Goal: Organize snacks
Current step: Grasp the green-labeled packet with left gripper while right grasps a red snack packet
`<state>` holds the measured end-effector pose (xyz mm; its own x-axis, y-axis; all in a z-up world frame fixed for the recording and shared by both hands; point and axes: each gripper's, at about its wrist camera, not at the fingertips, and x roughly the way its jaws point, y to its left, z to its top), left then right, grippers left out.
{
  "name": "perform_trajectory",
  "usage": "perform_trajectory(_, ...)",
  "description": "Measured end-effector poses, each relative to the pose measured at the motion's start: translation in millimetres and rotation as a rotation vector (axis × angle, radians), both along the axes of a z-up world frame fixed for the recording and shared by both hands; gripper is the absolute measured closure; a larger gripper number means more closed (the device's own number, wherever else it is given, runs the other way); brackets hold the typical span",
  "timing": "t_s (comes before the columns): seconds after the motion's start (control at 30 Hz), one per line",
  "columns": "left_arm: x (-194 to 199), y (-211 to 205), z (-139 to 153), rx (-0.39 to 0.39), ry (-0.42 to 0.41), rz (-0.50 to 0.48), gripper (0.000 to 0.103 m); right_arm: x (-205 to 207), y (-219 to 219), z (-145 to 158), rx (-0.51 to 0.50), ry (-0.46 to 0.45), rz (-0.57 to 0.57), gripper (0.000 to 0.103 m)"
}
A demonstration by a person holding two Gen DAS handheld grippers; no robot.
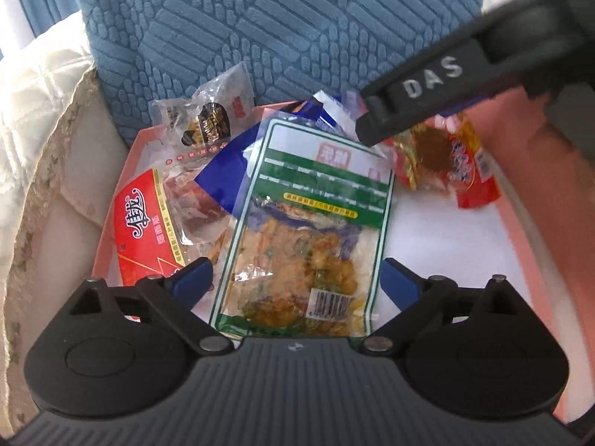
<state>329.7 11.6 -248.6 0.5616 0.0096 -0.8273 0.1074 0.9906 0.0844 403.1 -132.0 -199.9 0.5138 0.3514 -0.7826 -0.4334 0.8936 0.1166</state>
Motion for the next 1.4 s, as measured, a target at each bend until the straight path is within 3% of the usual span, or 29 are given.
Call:
perform_trajectory(0.07, 0, -3, -3, 0.033, 0.002, 0.0, 0.004, 4, 2, -4, -0.017, 0.006, 0.013, 0.027)
perform_trajectory(0.13, 1, -3, -6, 0.06, 0.014, -0.002, 0.004, 1, 3, -3, -0.019, 0.004, 0.021, 0.019)
perform_trajectory(0.33, -3, -6, -10, 0.123, 0.022, -0.013, 0.003, 0, 8, -13, -0.064, 0.032, 0.012, 0.018)
perform_trajectory(0.47, -4, -4, -10, 0.112, 0.024, -0.009, 0.003, -1, 14, -25, -0.127, 0.061, 0.027, 0.018)
perform_trajectory(0.6, -3, 0, -12, 0.08, 0.03, 0.009, 0.003, -4, 22, -36, -0.223, 0.022, 0.016, 0.019)
perform_trajectory(0.7, -2, 0, -13, 0.07, 0.029, 0.013, 0.003, -3, 23, -43, -0.229, 0.015, -0.009, 0.023)
perform_trajectory(0.73, -2, -1, -13, 0.067, 0.03, 0.014, 0.003, -2, 22, -44, -0.216, 0.019, -0.019, 0.03)
perform_trajectory(0.87, -2, 0, -13, 0.05, 0.035, 0.018, 0.003, -3, 20, -45, -0.184, 0.011, -0.029, 0.041)
perform_trajectory(0.9, -1, 1, -13, 0.045, 0.037, 0.02, 0.003, -4, 21, -43, -0.199, -0.012, -0.038, 0.053)
perform_trajectory(0.97, 0, 3, -13, 0.028, 0.043, 0.03, 0.003, -6, 18, -36, -0.212, -0.045, -0.048, 0.064)
perform_trajectory(1.0, 0, 4, -13, 0.013, 0.047, 0.038, 0.003, -6, 17, -34, -0.224, -0.059, -0.059, 0.082)
perform_trajectory(1.03, 1, 6, -14, 0.0, 0.051, 0.044, 0.003, -6, 16, -32, -0.229, -0.071, -0.067, 0.087)
perform_trajectory(1.3, 2, 11, -16, -0.048, 0.048, 0.066, 0.005, -8, -1, -10, -0.181, -0.101, -0.123, 0.092)
perform_trajectory(1.4, 1, 14, -16, -0.099, 0.053, 0.07, 0.014, -10, -2, -2, -0.17, -0.117, -0.127, 0.092)
